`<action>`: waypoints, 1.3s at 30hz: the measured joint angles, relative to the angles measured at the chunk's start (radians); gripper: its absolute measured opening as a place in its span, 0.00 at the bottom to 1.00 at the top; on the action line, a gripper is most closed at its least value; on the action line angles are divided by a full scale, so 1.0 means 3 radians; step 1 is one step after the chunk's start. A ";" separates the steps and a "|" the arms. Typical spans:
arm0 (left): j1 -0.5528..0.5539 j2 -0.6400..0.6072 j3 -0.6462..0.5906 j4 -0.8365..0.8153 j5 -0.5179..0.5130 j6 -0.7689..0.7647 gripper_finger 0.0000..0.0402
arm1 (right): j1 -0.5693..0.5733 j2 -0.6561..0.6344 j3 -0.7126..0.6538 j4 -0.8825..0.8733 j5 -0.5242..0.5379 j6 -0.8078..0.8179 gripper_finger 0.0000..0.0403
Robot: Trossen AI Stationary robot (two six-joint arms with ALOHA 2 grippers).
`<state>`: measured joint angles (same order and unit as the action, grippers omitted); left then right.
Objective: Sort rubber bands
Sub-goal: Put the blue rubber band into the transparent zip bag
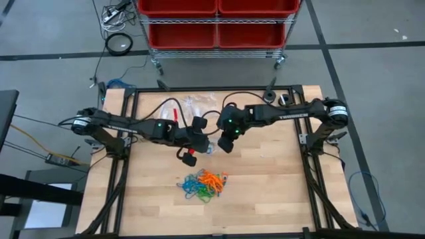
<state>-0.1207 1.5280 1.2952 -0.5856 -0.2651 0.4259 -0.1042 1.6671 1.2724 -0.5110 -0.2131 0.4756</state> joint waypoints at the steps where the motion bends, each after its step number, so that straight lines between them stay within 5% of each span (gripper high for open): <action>1: 0.0000 0.0000 0.0004 -0.0026 -0.0010 -0.0005 0.00 | -0.0009 0.0002 0.0000 0.0000 0.0000 0.0005 0.00; 12: 0.0001 0.0017 0.0022 -0.0073 -0.0071 -0.0036 0.00 | -0.0053 0.0002 0.0001 0.0092 0.0009 0.0092 0.00; 23: 0.0001 0.0055 0.0034 -0.0048 -0.0563 -0.0028 0.00 | -0.0053 0.0002 0.0001 0.0114 0.0000 0.0094 0.00; 39: -0.0072 0.0053 0.0067 -0.0269 -0.0330 0.0019 0.02 | -0.0053 0.0000 0.0001 0.0191 -0.0093 0.0104 0.00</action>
<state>-0.1422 1.5440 1.3151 -0.6664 -0.3641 0.4315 -0.1200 1.6672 1.2728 -0.4538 -0.2408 0.5069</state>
